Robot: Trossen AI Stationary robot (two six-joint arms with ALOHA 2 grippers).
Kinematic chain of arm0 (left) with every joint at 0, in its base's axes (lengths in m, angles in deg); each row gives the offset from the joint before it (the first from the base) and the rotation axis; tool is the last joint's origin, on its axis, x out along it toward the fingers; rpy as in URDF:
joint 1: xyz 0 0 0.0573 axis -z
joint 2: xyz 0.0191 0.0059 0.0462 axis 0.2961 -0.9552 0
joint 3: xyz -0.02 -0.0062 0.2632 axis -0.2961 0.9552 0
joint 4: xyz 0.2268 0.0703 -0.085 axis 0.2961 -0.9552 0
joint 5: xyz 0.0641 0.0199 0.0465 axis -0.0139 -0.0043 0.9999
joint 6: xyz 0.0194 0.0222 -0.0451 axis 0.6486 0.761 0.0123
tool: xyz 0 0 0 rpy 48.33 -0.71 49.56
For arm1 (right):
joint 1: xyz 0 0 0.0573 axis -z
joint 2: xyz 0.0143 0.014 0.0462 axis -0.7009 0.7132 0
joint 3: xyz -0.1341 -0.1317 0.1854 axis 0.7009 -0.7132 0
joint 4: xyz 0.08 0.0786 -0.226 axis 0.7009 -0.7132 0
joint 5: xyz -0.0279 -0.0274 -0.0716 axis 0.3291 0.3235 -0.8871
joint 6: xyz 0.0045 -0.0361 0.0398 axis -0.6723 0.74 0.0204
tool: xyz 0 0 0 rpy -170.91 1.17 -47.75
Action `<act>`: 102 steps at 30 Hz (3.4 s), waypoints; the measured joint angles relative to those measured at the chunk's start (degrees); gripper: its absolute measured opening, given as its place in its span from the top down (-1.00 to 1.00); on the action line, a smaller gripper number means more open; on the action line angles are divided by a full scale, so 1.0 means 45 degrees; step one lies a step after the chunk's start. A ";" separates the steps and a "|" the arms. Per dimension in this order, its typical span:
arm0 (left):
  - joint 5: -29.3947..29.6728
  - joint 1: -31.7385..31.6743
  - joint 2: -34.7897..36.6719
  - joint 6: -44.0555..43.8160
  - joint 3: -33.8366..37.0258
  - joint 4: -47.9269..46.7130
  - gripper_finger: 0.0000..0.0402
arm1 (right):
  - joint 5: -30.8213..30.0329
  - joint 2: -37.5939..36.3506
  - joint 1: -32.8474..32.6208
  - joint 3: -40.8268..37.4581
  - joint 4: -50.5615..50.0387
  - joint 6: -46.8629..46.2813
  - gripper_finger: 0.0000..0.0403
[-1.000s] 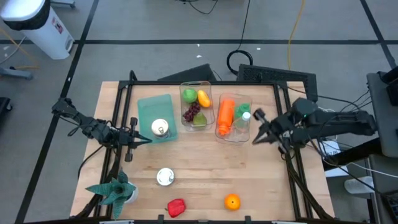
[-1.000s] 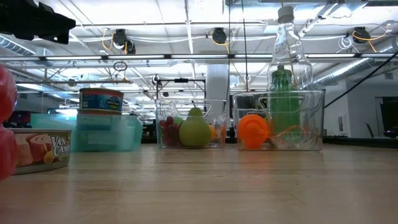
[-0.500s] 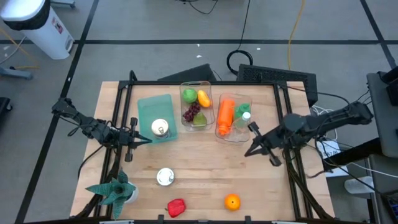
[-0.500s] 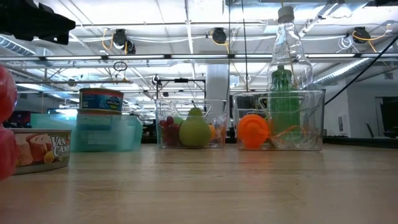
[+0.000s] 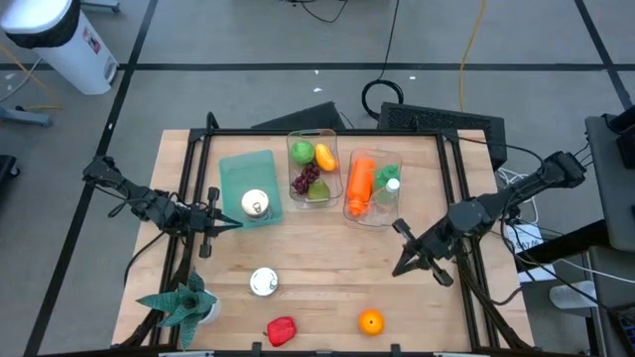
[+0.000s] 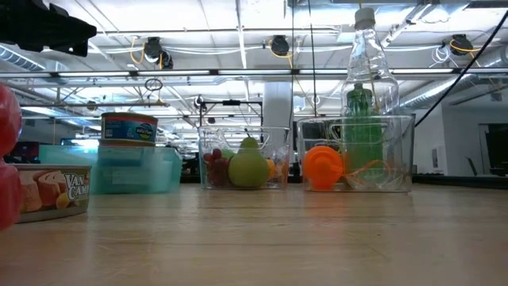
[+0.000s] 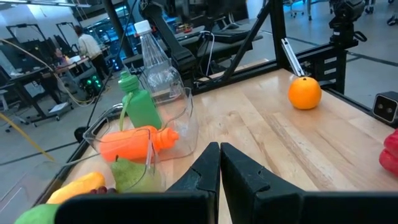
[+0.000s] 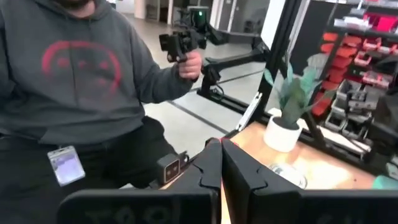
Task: Pick & Place Food Item
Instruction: Put the red bell pepper into the left transparent bin
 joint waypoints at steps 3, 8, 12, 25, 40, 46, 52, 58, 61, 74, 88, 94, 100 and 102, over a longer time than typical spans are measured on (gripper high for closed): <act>0.0124 -0.0002 0.0000 -0.0029 0.0000 0.0037 0.88 | -0.0550 0.0301 -0.0114 0.0000 -0.0086 -0.0047 1.00; 0.0183 -0.0002 0.0000 -0.0146 0.0000 0.0037 0.88 | -0.1301 0.1241 -0.0100 0.0000 -0.0056 -0.0334 1.00; 0.0183 -0.0002 0.0000 -0.0161 0.0000 0.0037 0.88 | -0.0944 0.1822 -0.0292 0.0000 0.0243 -0.0222 1.00; 0.0290 -0.0002 0.0000 -0.0148 0.0000 0.0037 0.88 | 0.0031 0.2234 -0.2117 0.0015 0.0734 0.0761 1.00; 0.0290 -0.0002 0.0000 -0.0146 0.0000 0.0032 0.88 | -0.4376 0.4067 -0.3083 0.0015 0.1088 -0.0254 1.00; 0.0295 -0.0001 -0.0004 -0.0141 0.0000 0.0032 0.88 | -0.4572 0.5241 -0.3117 0.0015 0.2955 0.0367 1.00; 0.0295 -0.0002 -0.0003 -0.0139 0.0000 0.0028 0.88 | -0.6383 0.6021 -0.3107 0.0015 0.3197 -0.1208 1.00; 0.0298 -0.0002 -0.0001 -0.0141 0.0000 0.0024 0.88 | -0.6360 0.6338 -0.3107 0.0015 0.3314 -0.3636 0.80; 0.0300 -0.0002 0.0000 -0.0141 0.0000 0.0023 0.88 | -0.5689 0.6391 -0.3107 0.0015 0.3597 -0.4318 0.55; 0.0310 0.0000 0.0000 -0.0141 0.0000 0.0023 0.88 | -0.6055 0.6475 -0.3616 0.0015 0.3809 -0.4811 -0.39; 0.1334 0.0003 -0.0919 -0.1409 -0.0816 0.0315 0.91 | -0.6034 0.2763 -0.3328 0.0010 0.1457 -0.1228 0.66; 0.1297 0.0052 -0.4189 -0.1583 -0.3213 0.0012 0.96 | -0.6031 0.1967 -0.2759 0.0010 0.0610 0.0105 0.95; 0.0662 0.0241 -0.8146 -0.4065 -0.6792 -0.3200 0.99 | -0.6023 0.1972 -0.1957 0.0010 0.0590 0.0017 0.89; 0.0140 0.0341 -0.9346 -0.4974 -0.7847 -0.4146 0.97 | -0.6040 0.1972 -0.1755 0.0010 0.0535 -0.0244 0.89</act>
